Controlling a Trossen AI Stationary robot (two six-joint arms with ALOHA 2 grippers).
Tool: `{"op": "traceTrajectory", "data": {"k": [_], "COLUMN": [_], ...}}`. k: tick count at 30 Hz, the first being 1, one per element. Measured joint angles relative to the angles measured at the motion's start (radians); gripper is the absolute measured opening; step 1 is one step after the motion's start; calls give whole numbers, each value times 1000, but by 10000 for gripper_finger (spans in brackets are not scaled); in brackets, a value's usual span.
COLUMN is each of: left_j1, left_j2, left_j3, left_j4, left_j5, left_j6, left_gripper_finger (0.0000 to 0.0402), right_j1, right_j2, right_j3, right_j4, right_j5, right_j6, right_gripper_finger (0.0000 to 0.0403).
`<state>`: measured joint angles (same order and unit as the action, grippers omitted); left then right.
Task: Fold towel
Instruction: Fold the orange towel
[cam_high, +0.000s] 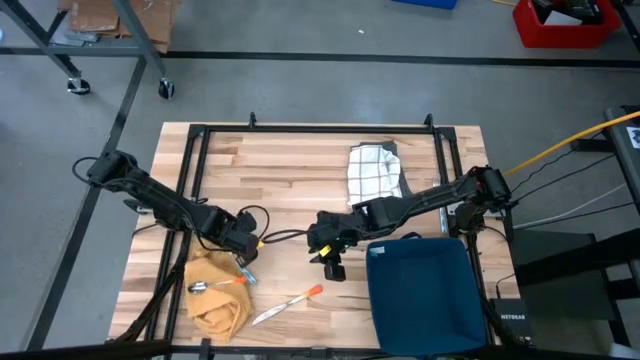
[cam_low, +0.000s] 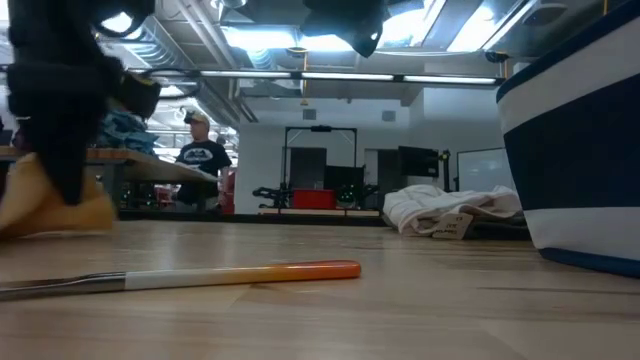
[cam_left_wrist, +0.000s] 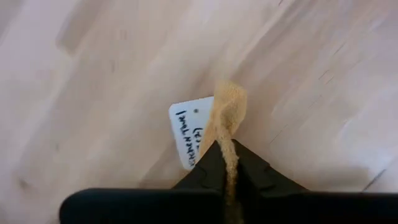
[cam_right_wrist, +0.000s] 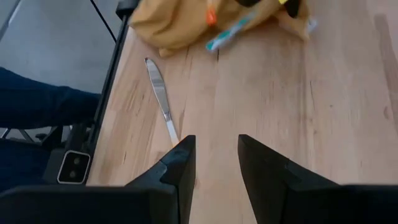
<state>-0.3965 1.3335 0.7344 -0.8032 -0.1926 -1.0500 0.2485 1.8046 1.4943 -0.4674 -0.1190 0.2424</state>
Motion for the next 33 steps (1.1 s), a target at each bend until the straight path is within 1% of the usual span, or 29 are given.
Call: {"op": "traceTrajectory", "data": {"k": [6,14,25,33], "left_j1": [0,2,2,2], "left_j2": [-25,-115,-285,-396], "left_j3": [76,175,230,232], "left_j4": [-1,-1,8,96], "left_j5": [-120,-271,-396,-473], "left_j6": [40,93,159,228], "left_gripper_finger": [2,1,0,0], "right_j1": [0,0,0,0], "right_j2": [0,0,0,0], "right_j3": [0,0,0,0], "right_j4": [7,6,6,6], "right_j5": [0,0,0,0], "right_j6": [0,0,0,-4], "right_gripper_finger": [124,124,124,124]}}
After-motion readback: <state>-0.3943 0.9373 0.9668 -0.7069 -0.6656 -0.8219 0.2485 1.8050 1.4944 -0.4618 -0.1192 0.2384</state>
